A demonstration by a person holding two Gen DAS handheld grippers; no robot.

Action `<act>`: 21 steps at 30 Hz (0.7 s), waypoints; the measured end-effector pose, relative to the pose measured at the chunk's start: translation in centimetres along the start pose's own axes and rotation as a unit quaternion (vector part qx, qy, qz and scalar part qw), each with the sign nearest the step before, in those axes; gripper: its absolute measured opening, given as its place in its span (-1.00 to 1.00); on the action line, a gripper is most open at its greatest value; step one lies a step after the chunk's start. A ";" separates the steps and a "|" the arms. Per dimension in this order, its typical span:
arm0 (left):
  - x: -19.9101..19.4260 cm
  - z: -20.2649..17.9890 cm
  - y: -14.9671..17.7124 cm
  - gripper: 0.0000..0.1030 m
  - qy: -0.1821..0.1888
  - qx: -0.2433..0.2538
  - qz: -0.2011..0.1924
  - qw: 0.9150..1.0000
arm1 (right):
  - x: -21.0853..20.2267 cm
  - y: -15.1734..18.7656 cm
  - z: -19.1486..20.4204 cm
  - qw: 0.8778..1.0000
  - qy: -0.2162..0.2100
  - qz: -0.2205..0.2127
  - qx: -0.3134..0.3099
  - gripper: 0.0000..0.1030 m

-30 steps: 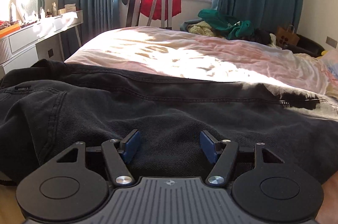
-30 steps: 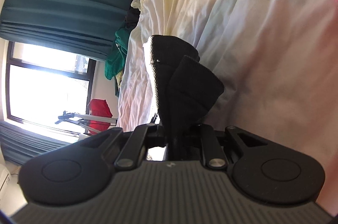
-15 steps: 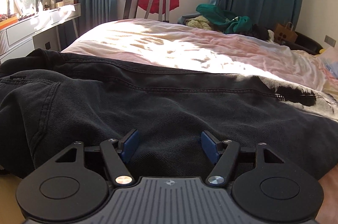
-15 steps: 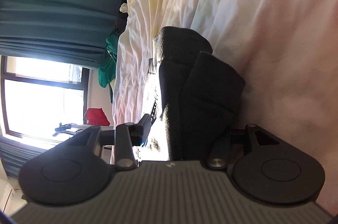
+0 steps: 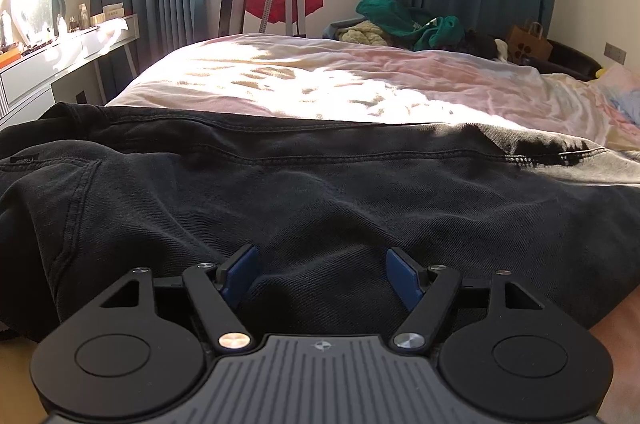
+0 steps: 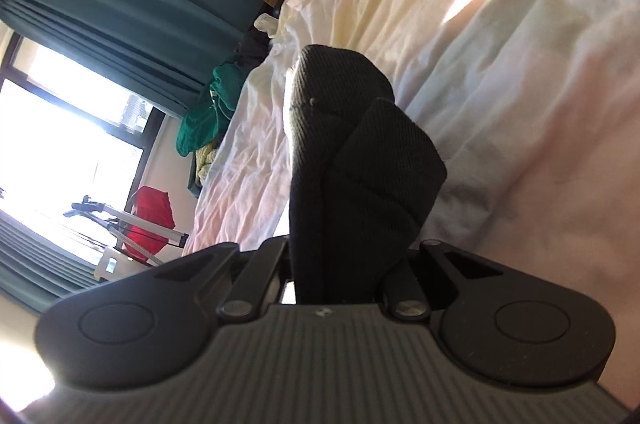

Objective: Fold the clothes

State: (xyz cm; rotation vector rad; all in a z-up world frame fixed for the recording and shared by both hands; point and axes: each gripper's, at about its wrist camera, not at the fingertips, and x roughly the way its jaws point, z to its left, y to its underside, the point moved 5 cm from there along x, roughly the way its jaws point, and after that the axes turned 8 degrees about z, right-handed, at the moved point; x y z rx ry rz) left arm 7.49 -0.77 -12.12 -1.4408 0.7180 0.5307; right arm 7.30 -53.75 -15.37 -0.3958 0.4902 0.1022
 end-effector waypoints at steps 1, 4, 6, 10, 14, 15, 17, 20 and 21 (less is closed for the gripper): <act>0.0 0.1 0.0 0.46 0.004 -0.003 -0.001 1.000 | -0.2 0.0 0.5 1.000 -0.003 -0.006 -0.012 -0.81; -0.1 0.3 0.0 0.46 0.007 -0.005 -0.001 1.000 | -0.8 0.0 1.6 0.999 -0.004 -0.018 -0.047 -0.81; -0.1 0.2 0.0 0.46 0.004 0.000 -0.001 1.000 | -0.8 -0.2 1.7 0.999 -0.004 -0.020 -0.048 -0.81; -0.2 0.3 -0.1 0.46 0.005 -0.001 -0.005 1.000 | -0.6 -0.2 1.5 0.999 0.000 -0.020 -0.046 -0.81; -1.3 0.3 -0.6 0.46 0.042 -0.016 -0.026 0.999 | -0.3 -0.2 1.3 0.999 0.005 -0.020 -0.044 -0.81; -1.6 0.2 -0.8 0.46 0.049 -0.016 -0.032 0.998 | -0.2 -0.2 1.2 0.999 0.006 -0.020 -0.043 -0.81; -2.2 0.1 -1.2 0.46 0.047 -0.015 -0.044 0.998 | -0.1 -0.2 1.1 0.999 0.008 -0.020 -0.042 -0.81; -3.0 0.1 -1.7 0.46 0.039 -0.011 -0.060 0.997 | 0.0 -0.2 1.0 0.999 0.011 -0.020 -0.041 -0.81; -3.2 0.3 -1.8 0.46 0.030 -0.009 -0.064 0.997 | -0.1 -0.2 1.0 0.999 0.012 -0.020 -0.041 -0.81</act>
